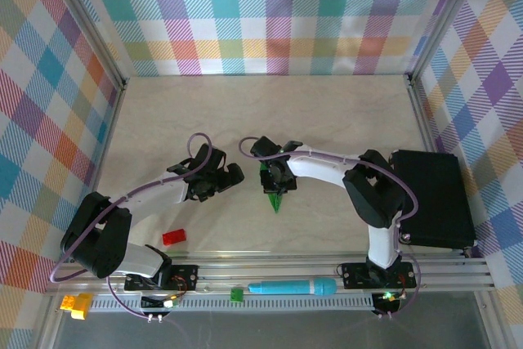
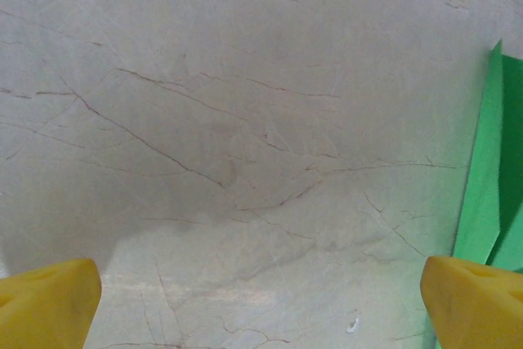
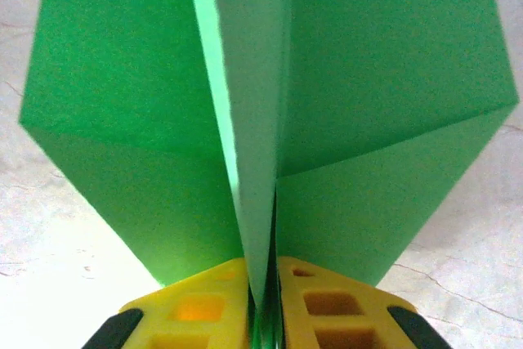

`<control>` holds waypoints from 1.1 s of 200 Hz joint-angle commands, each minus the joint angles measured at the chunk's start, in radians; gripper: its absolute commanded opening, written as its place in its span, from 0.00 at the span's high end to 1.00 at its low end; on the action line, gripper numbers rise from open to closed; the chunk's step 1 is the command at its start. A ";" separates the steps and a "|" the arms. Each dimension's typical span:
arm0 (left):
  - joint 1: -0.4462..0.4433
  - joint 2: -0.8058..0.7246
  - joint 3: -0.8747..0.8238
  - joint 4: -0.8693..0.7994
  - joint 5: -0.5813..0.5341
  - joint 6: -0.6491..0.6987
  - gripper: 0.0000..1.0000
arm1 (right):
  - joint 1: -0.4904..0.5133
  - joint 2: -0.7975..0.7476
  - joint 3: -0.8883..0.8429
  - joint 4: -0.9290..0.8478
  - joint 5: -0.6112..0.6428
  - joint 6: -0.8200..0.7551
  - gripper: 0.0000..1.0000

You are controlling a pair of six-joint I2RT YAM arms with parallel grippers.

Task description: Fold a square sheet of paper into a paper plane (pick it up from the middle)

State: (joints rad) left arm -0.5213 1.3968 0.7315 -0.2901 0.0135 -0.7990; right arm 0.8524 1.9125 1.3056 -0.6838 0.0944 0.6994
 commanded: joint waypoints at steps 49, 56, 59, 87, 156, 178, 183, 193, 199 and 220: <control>0.009 0.018 0.023 -0.025 0.005 0.012 0.00 | 0.005 0.022 0.024 -0.051 -0.031 0.008 0.81; 0.010 0.018 0.023 -0.024 0.005 0.011 0.00 | 0.006 0.024 0.024 -0.051 -0.033 0.005 0.81; 0.009 0.018 0.023 -0.025 0.006 0.011 0.00 | 0.007 0.026 0.025 -0.051 -0.033 0.006 0.81; 0.010 0.019 0.022 -0.026 0.006 0.012 0.00 | 0.006 0.038 0.025 -0.049 -0.038 0.006 0.81; 0.009 0.018 0.021 -0.031 0.005 0.012 0.00 | 0.007 0.046 0.027 -0.054 -0.030 0.010 0.84; 0.009 0.014 0.023 -0.037 0.003 0.012 0.00 | 0.005 0.020 0.033 -0.054 0.002 0.007 0.86; 0.010 0.010 0.023 -0.038 0.003 0.011 0.00 | 0.006 0.013 0.035 -0.053 0.011 0.005 0.86; 0.009 0.005 0.025 -0.047 0.003 0.011 0.00 | 0.002 -0.002 0.046 -0.053 0.026 -0.002 0.87; 0.010 0.000 0.025 -0.050 0.003 0.011 0.00 | -0.003 -0.010 0.052 -0.053 0.033 -0.009 0.87; 0.010 -0.023 0.025 -0.071 0.002 0.009 0.00 | -0.030 -0.022 0.086 -0.051 0.038 -0.038 0.87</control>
State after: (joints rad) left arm -0.5213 1.4086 0.7322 -0.3058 0.0162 -0.7952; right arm 0.8448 1.9404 1.3331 -0.7116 0.1009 0.6926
